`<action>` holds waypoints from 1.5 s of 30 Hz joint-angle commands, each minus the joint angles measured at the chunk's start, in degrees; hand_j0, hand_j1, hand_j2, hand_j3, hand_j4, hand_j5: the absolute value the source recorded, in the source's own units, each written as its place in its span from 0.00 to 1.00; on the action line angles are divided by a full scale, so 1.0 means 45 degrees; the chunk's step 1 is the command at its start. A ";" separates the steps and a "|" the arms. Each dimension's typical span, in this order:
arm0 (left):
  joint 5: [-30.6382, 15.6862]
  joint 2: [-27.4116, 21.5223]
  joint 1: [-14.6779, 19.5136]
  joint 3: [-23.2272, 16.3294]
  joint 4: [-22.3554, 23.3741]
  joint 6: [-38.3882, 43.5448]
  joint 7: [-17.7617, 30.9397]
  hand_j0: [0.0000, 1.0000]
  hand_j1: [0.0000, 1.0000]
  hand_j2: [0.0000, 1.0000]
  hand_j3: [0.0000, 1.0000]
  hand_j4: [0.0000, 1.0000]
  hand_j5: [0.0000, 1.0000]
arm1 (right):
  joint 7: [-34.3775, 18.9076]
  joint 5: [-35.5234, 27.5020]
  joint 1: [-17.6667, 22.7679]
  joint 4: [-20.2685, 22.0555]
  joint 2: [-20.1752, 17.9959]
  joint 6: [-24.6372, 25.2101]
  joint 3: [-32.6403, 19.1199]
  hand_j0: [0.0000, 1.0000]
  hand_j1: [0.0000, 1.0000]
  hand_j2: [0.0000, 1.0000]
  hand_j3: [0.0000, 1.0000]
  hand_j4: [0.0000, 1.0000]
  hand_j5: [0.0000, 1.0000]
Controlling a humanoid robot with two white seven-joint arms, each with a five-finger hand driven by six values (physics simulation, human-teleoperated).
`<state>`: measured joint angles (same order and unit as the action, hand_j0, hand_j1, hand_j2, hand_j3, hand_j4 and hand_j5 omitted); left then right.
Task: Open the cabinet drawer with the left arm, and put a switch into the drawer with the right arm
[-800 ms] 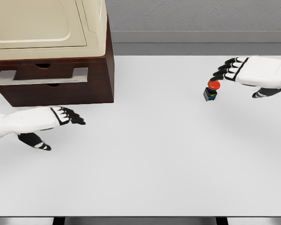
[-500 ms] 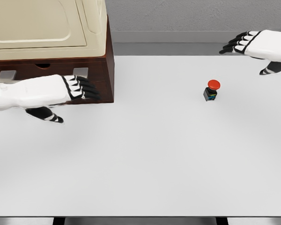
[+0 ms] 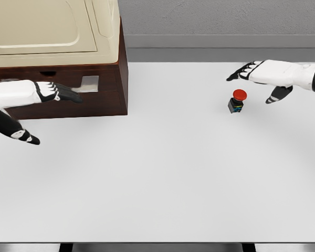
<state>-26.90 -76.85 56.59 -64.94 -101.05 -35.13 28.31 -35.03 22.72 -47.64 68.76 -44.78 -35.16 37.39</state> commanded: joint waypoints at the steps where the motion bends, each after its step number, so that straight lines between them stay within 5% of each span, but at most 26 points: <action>1: -0.3062 -0.0617 0.0002 -0.1076 -0.0004 0.0030 0.0640 1.00 1.00 1.00 1.00 1.00 1.00 | 0.0006 -0.0068 0.0000 -0.0552 0.0204 0.0035 -0.0066 1.00 1.00 1.00 1.00 1.00 1.00; 3: -0.4276 -0.0930 0.0002 -0.1741 -0.0024 0.0030 0.0935 1.00 1.00 1.00 1.00 1.00 1.00 | 0.0006 -0.0068 0.0000 -0.0631 0.0341 0.0035 -0.0067 1.00 1.00 1.00 1.00 1.00 1.00; 7: -0.4687 -0.1223 0.0255 -0.1722 -0.0004 0.0030 0.1071 1.00 1.00 1.00 1.00 1.00 1.00 | 0.0006 -0.0049 0.0000 -0.0944 0.0399 0.0035 0.0011 1.00 1.00 1.00 1.00 1.00 1.00; 11: -0.4278 -0.1087 0.0900 -0.0491 -0.0004 0.0423 0.1486 1.00 1.00 1.00 1.00 1.00 1.00 | 0.0006 -0.0010 -0.0117 -0.1178 0.0634 0.0035 0.0461 1.00 1.00 1.00 1.00 1.00 1.00; 16: -0.3498 -0.0188 0.1290 -0.0491 -0.0004 0.2181 0.1486 1.00 1.00 1.00 1.00 1.00 1.00 | 0.0006 0.0049 -0.0137 -0.1393 0.0809 0.0035 0.0598 1.00 1.00 1.00 1.00 1.00 1.00; 24: -0.2890 -0.0364 0.1388 -0.0530 -0.0004 0.3666 0.1486 1.00 1.00 1.00 1.00 1.00 1.00 | 0.0006 0.0088 -0.0469 -0.2272 0.1474 0.0035 0.0637 1.00 1.00 1.00 1.00 1.00 1.00; 45: -0.1855 -0.0208 0.1505 -0.0335 0.0054 0.6400 0.1486 1.00 1.00 1.00 1.00 1.00 1.00 | 0.0006 0.0088 -0.0508 -0.2487 0.1454 0.0035 0.0949 1.00 1.00 1.00 1.00 1.00 1.00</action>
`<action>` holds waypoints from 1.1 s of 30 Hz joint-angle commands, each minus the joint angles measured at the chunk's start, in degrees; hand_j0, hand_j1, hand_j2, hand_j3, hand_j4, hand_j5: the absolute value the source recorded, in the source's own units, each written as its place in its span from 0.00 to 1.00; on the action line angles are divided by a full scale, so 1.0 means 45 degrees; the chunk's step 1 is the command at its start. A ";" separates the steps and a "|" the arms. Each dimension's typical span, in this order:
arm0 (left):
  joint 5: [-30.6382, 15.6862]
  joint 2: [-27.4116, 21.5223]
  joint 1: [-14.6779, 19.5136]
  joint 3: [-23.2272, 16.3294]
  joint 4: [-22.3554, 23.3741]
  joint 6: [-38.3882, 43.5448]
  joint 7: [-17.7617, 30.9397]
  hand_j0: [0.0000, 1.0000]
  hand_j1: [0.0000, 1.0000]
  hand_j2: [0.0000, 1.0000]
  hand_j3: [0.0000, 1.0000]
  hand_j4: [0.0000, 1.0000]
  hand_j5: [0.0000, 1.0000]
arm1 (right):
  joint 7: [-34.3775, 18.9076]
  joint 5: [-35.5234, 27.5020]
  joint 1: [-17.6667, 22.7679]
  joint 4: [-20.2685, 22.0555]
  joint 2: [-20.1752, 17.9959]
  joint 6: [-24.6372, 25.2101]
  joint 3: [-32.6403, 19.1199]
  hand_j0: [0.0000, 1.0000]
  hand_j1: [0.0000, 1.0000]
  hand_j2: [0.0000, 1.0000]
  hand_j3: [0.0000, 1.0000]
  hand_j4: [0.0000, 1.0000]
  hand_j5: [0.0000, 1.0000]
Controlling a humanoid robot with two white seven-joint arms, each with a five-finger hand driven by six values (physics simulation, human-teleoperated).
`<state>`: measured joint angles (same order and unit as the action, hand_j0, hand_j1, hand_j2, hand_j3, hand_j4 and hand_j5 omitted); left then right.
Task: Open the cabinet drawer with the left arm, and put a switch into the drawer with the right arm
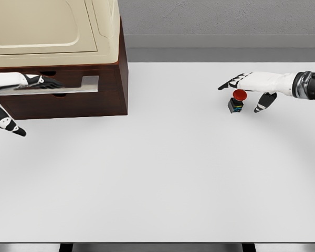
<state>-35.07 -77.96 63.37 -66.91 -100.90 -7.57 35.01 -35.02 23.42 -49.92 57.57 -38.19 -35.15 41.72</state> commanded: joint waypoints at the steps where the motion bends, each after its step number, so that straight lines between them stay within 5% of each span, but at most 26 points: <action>1: 0.0194 0.0058 0.0000 0.0084 0.0020 0.0511 -0.0026 1.00 1.00 1.00 1.00 1.00 1.00 | 0.0005 -0.0068 0.0000 0.0000 -0.0011 0.0033 -0.0014 1.00 1.00 1.00 1.00 1.00 1.00; 10: 0.0723 0.0195 -0.0039 0.0084 0.0059 0.0960 -0.0925 1.00 1.00 1.00 1.00 1.00 1.00 | 0.0005 -0.0068 -0.0098 -0.0001 -0.0069 0.0033 -0.0014 1.00 1.00 1.00 1.00 1.00 1.00; 33: 0.1758 0.0409 -0.0489 -0.0267 0.0450 0.1038 -0.1159 1.00 1.00 1.00 1.00 1.00 1.00 | 0.0005 -0.0068 -0.0117 0.0000 -0.0069 0.0033 0.0259 1.00 1.00 1.00 1.00 1.00 1.00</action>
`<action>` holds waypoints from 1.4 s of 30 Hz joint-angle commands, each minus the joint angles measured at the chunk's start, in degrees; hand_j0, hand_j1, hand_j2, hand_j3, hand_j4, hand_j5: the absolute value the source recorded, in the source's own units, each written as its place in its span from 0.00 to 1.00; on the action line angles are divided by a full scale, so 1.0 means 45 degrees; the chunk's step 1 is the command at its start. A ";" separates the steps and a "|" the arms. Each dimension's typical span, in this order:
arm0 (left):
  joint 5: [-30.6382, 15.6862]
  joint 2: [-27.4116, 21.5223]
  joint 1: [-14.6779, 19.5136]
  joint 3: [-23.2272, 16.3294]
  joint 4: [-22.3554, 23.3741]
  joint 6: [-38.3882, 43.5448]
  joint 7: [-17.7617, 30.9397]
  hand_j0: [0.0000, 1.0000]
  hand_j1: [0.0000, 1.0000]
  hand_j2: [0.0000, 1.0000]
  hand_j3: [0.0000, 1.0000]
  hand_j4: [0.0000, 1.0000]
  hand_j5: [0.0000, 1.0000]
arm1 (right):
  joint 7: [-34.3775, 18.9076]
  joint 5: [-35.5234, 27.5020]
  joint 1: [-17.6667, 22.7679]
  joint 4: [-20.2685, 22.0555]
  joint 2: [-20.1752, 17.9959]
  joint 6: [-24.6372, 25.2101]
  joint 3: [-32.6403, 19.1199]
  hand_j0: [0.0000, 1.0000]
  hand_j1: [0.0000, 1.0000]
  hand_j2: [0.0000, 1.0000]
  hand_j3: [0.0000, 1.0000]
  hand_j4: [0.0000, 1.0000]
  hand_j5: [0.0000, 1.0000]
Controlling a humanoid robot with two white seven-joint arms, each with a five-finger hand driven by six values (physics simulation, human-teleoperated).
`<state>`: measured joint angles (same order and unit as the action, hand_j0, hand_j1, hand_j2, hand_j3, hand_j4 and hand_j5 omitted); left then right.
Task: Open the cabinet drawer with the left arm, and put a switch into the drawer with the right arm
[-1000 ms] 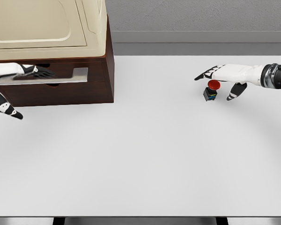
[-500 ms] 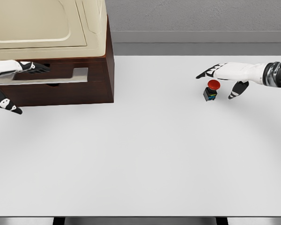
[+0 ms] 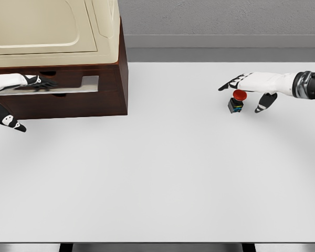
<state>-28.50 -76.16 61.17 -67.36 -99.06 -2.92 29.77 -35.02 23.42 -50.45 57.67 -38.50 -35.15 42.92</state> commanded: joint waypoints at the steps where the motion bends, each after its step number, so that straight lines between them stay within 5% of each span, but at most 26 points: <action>1: 0.0299 -0.0009 0.0019 -0.0168 0.0042 0.0004 -0.0015 1.00 1.00 1.00 1.00 1.00 1.00 | 0.0005 -0.0068 0.0000 -0.0022 0.0079 0.0033 0.0013 1.00 1.00 1.00 1.00 1.00 1.00; 16: 0.0553 -0.0165 -0.0215 -0.0968 -0.0134 -0.0953 0.0141 1.00 1.00 1.00 1.00 1.00 1.00 | 0.0005 -0.0068 -0.0117 -0.0062 0.0079 0.0033 0.0014 1.00 1.00 1.00 1.00 1.00 1.00; 42: 0.0494 -0.1923 -0.0274 -0.1535 -0.0427 -0.3668 0.0981 1.00 1.00 1.00 1.00 1.00 1.00 | 0.0005 -0.0068 -0.0254 -0.0667 0.0294 0.0033 0.0209 1.00 1.00 1.00 1.00 1.00 1.00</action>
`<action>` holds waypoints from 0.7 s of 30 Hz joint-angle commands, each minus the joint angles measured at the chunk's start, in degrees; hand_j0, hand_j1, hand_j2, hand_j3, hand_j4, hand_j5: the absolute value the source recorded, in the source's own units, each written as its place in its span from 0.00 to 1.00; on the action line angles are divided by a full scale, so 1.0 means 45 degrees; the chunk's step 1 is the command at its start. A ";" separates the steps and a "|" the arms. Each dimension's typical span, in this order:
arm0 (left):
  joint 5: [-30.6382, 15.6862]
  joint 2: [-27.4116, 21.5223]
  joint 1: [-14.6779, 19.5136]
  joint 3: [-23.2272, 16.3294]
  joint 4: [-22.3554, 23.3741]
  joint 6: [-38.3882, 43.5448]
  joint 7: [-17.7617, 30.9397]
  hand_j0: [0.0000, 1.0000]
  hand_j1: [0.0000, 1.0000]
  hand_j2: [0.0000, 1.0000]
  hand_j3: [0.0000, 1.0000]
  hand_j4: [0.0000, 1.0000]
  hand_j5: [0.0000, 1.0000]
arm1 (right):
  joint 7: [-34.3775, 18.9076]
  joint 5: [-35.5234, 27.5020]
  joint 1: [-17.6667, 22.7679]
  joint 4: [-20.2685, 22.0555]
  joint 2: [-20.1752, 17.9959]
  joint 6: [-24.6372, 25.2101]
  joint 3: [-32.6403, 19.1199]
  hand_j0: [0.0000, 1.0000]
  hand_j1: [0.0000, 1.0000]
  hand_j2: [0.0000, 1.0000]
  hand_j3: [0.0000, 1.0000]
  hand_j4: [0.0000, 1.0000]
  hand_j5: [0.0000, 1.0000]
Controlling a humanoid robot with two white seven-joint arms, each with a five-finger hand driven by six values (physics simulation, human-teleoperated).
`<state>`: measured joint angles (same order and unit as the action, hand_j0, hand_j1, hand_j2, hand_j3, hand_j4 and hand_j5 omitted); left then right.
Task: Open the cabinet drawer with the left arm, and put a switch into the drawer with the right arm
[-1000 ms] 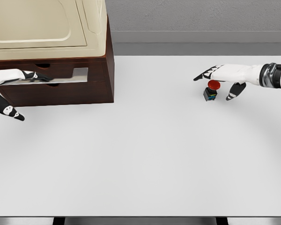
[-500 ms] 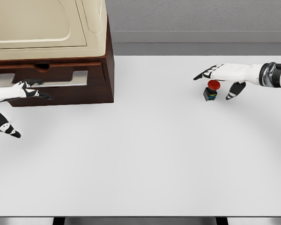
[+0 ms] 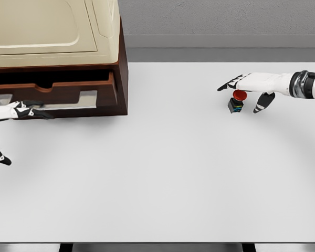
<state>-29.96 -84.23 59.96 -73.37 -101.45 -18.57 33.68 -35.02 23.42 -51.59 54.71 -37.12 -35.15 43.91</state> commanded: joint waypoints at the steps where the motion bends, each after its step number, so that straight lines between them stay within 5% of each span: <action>1: 0.0817 -0.0187 -0.0004 -0.0199 0.0102 -0.0190 0.0113 1.00 1.00 1.00 1.00 1.00 1.00 | 0.0005 -0.0068 0.0000 -0.0009 -0.0013 0.0033 -0.0013 1.00 1.00 1.00 1.00 1.00 1.00; 21: 0.0778 -0.1027 -0.0004 -0.0648 0.0102 -0.2104 0.0293 1.00 1.00 1.00 1.00 1.00 1.00 | 0.0005 0.0128 0.0000 -0.0048 0.0007 0.0033 -0.0013 1.00 1.00 1.00 1.00 1.00 1.00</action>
<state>-27.62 -88.42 59.95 -75.69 -101.13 -26.92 35.00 -35.02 24.27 -51.59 54.48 -37.04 -35.15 43.93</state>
